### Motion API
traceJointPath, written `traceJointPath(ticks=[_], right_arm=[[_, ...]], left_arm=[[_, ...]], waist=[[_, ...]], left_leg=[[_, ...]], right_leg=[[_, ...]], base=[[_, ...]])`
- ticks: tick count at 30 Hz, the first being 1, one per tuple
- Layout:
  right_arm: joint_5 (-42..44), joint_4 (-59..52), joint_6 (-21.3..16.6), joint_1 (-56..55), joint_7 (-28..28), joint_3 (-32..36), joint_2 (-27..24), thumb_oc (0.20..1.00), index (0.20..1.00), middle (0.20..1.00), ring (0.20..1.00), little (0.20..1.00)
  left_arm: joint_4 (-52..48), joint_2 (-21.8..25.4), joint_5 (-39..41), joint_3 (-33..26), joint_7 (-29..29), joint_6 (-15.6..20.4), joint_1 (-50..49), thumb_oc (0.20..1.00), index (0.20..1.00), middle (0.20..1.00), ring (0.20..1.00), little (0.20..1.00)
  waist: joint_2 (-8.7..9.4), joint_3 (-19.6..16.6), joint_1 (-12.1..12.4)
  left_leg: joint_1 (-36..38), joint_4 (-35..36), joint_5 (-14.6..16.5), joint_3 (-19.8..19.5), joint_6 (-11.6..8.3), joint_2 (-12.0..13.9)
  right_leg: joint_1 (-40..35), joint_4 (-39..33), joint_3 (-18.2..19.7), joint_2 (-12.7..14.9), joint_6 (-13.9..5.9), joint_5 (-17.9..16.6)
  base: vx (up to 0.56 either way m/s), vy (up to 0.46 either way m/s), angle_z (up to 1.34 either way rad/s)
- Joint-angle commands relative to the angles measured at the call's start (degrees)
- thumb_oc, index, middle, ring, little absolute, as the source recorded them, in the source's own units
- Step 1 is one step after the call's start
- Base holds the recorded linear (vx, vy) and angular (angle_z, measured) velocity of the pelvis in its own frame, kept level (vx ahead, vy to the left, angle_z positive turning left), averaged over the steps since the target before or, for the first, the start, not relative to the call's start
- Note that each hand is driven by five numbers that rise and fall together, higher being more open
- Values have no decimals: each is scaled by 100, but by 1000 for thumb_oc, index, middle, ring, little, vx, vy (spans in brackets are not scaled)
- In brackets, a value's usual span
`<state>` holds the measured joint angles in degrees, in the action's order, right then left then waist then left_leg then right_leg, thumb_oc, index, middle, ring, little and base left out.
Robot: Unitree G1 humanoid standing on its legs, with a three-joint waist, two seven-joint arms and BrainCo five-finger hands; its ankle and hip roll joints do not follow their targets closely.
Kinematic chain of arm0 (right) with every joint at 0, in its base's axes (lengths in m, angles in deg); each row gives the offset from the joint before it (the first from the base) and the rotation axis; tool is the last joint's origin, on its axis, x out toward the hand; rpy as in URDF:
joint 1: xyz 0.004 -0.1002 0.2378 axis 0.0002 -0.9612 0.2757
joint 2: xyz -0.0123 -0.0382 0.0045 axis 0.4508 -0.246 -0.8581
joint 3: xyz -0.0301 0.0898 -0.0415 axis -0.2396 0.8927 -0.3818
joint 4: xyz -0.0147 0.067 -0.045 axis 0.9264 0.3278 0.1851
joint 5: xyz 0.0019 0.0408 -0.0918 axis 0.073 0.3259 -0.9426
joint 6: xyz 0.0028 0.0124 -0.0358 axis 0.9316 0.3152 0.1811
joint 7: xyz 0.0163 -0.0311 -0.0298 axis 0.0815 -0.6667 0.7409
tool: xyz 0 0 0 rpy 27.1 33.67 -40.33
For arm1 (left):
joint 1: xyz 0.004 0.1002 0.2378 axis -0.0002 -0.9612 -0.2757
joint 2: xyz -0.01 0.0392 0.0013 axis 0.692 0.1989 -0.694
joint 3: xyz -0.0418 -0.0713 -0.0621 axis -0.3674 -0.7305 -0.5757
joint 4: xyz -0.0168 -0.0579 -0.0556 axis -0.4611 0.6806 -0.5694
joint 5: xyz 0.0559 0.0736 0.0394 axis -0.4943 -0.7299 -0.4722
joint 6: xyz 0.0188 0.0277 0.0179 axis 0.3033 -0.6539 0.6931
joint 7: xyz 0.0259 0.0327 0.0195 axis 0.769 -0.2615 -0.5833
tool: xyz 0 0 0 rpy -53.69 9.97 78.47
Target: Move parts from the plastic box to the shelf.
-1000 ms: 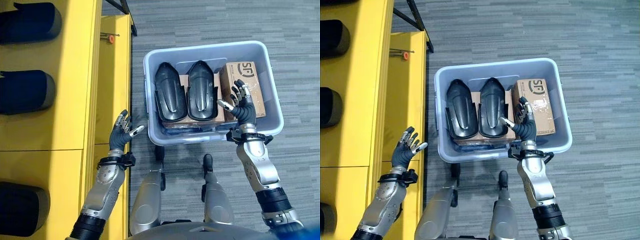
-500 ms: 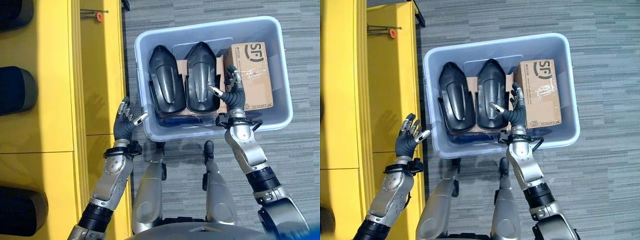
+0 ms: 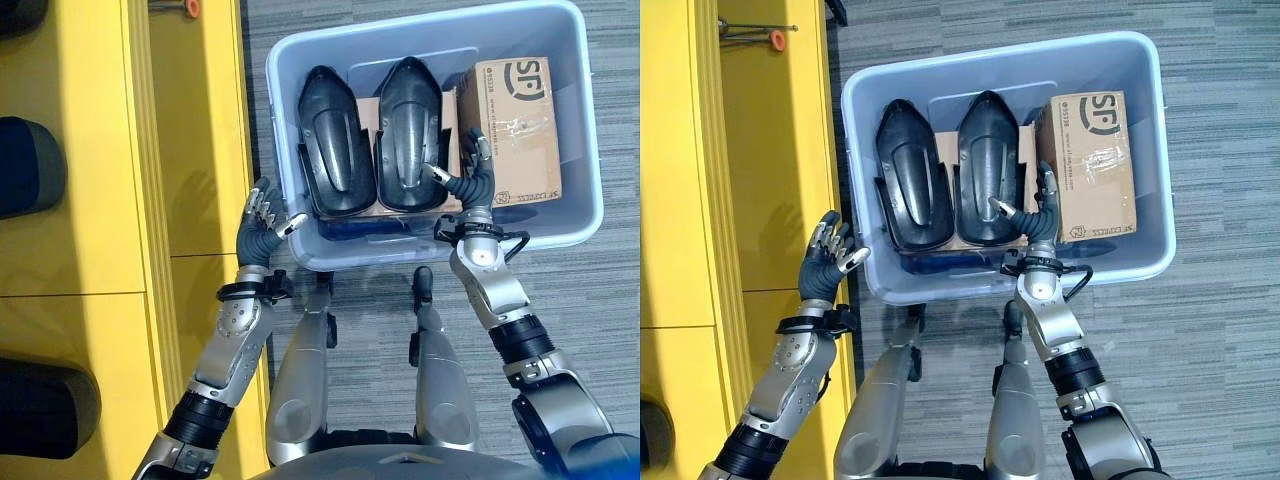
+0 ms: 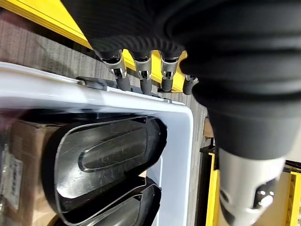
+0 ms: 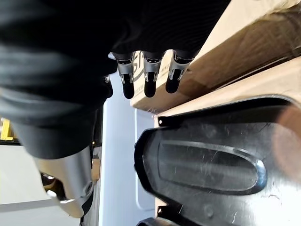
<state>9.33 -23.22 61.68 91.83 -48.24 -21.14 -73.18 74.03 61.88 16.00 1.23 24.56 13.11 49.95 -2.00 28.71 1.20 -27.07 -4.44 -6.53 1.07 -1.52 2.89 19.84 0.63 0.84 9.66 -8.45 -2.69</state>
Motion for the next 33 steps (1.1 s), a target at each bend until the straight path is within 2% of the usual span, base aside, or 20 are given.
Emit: traceJointPath(ticks=[1, 11, 16, 24, 33], right_arm=[[-154, -103, -158, 161, -169, 174, -188, 1000, 1000, 1000, 1000, 1000], [-16, 1081, -32, 785, -195, 51, -516, 1000, 1000, 1000, 1000, 1000], [127, 1953, 36, 1392, -274, -1, -771, 1000, 1000, 1000, 1000, 1000], [331, 2423, 21, 1962, -403, 18, -1002, 1000, 1000, 1000, 1000, 1000], [671, 3611, 44, 2832, -538, -99, -1278, 1000, 1000, 1000, 1000, 1000]], left_arm=[[-369, 119, 18, -62, -68, 414, -44, 1000, 1000, 1000, 1000, 1000], [-330, 175, 102, 30, -15, 464, 55, 1000, 1000, 1000, 1000, 1000], [-323, 218, 128, 79, -37, 511, 170, 1000, 1000, 1000, 1000, 1000], [-309, 260, 164, 146, -60, 534, 249, 1000, 1000, 1000, 1000, 1000], [-363, 312, 226, 334, -72, 578, 388, 1000, 1000, 1000, 1000, 1000]], waist=[[88, -165, 103], [101, 4, 197], [105, 107, 323], [114, 109, 403], [65, 109, 525]], left_leg=[[-96, -482, 528, -254, -153, 133], [-219, -499, 487, -325, -166, 102], [-310, -495, 465, -404, -171, 82], [-431, -507, 466, -453, -163, 52], [-636, -573, 496, -506, -160, 7]], right_leg=[[386, 425, -220, -15, 106, 94], [491, 496, -289, -38, 123, 111], [548, 532, -363, -40, 130, 130], [638, 546, -380, -52, 137, 143], [827, 607, -407, -61, 128, 172]], base=[[0, 0, 0], [0, -2, 0], [7, -13, 6], [7, -1, 2], [0, 0, 0]])
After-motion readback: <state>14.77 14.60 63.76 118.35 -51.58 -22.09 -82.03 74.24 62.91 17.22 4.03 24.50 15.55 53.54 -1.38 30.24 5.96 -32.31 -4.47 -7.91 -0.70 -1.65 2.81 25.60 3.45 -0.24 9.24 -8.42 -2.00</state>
